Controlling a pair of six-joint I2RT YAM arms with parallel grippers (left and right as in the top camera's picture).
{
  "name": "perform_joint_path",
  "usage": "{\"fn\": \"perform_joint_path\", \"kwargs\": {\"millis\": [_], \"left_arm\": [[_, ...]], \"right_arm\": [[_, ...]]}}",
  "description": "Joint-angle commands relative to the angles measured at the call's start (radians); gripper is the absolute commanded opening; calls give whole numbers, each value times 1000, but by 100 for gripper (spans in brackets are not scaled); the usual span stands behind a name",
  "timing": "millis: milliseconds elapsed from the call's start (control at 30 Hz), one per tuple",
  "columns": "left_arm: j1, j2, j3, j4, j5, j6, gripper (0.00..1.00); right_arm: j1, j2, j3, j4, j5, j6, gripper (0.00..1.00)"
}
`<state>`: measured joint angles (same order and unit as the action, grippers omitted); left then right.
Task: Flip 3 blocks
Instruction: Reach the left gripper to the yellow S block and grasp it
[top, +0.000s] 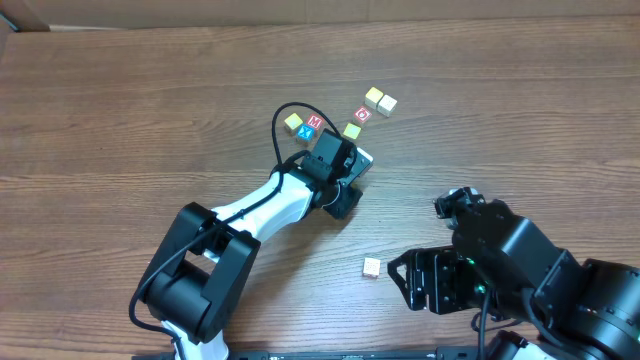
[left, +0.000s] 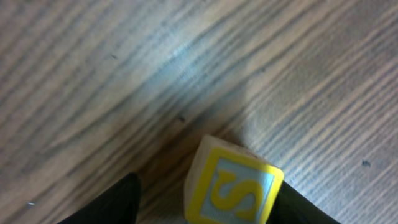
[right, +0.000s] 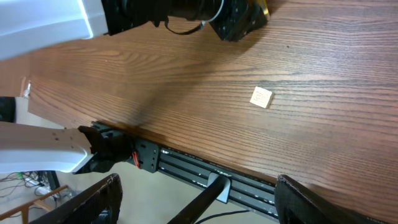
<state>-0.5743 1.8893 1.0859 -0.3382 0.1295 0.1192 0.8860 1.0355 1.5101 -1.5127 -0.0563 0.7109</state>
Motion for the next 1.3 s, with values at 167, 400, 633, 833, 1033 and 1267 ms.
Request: {"fn": "perform_joint_path", "kwargs": {"millis": [167, 400, 633, 833, 1033, 1267], "left_arm": [[3, 18, 70, -10, 2, -9, 38], [4, 18, 70, -47, 2, -10, 18], [4, 18, 70, -77, 1, -16, 16], [5, 11, 119, -153, -32, -141, 4], [6, -13, 308, -419, -95, -256, 4], [5, -114, 395, -657, -102, -410, 4]], "right_arm": [[4, 47, 15, 0, -10, -1, 79], [4, 67, 15, 0, -10, -2, 78], [4, 66, 15, -9, -10, -2, 78], [4, 66, 15, -11, -5, -2, 78], [4, 64, 15, -20, 43, 32, 78], [4, 58, 15, -101, 166, 140, 77]]}}
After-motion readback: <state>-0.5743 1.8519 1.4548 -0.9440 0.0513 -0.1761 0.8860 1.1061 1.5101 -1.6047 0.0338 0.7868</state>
